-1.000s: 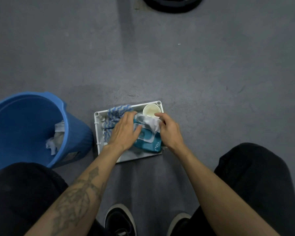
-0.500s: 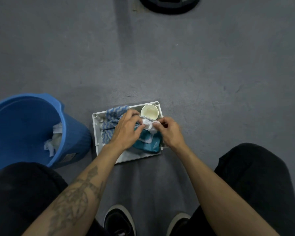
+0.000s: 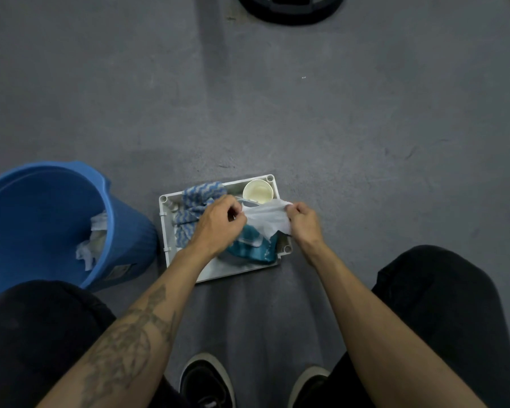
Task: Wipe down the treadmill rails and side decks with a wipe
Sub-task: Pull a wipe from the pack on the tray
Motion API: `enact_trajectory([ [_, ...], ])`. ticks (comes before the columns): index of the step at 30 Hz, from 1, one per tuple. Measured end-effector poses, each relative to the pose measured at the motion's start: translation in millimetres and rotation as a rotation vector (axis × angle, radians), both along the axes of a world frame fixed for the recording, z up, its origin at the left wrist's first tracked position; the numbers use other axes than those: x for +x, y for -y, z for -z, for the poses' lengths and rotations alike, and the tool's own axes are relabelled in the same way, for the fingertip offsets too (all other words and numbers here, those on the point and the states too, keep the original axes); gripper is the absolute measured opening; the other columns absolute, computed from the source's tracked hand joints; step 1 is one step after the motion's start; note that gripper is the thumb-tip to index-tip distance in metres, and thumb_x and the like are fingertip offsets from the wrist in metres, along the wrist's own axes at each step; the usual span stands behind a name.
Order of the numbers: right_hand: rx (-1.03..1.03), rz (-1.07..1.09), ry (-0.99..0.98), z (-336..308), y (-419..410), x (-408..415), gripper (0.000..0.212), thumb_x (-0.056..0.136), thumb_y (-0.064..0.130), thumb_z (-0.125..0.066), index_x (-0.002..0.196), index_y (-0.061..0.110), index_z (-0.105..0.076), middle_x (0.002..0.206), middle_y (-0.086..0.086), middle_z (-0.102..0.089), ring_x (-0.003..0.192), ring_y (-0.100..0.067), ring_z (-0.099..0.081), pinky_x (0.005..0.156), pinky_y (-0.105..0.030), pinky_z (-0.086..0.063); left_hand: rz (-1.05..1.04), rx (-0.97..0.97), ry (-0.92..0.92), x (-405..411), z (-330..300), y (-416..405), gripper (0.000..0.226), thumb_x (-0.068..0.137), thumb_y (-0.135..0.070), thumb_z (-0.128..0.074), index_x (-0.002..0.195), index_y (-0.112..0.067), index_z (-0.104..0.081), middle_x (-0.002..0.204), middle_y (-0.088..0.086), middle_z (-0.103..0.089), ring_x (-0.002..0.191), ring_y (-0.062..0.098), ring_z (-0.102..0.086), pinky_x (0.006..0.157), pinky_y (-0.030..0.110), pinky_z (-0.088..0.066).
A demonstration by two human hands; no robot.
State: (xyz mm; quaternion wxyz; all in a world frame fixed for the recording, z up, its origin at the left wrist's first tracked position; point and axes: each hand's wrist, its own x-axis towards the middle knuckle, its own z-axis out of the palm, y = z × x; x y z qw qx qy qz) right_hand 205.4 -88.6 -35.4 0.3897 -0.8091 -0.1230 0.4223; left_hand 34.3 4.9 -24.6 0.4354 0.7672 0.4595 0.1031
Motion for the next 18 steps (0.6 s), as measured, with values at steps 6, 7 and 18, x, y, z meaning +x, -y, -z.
enact_trajectory([
  [6,0.063,-0.092,-0.111,-7.1,2.5,-8.1,0.028,0.105,0.037,-0.056,0.094,0.015,-0.069,0.089,-0.002,-0.067,0.084,-0.018,-0.062,0.074,-0.031,-0.054,-0.097,-0.168,-0.004,2.2,3.2,-0.7,0.018,0.095,-0.017,-0.061,0.079,-0.024,-0.054,0.077,-0.004,-0.070,0.069,0.011,-0.059,0.070,0.033,-0.048],
  [7,0.084,-0.105,-0.121,-9.3,2.0,-8.5,0.025,0.103,0.035,-0.060,0.088,0.017,-0.066,0.085,-0.002,-0.067,0.078,-0.017,-0.061,0.068,-0.029,-0.052,-0.111,-0.185,-0.008,2.1,5.0,-1.0,0.018,0.096,-0.020,-0.060,0.080,-0.026,-0.054,0.078,-0.003,-0.071,0.072,0.015,-0.062,0.071,0.035,-0.049],
  [18,0.141,-0.096,-0.263,-8.6,0.8,-11.5,0.021,0.093,0.007,-0.073,0.111,0.016,-0.068,0.113,-0.012,-0.074,0.100,-0.027,-0.071,0.081,-0.035,-0.061,-0.189,-0.337,0.125,5.0,12.6,-3.2,0.030,0.090,-0.001,-0.071,0.097,-0.023,-0.053,0.087,0.002,-0.065,0.076,0.013,-0.060,0.066,0.020,-0.050],
])
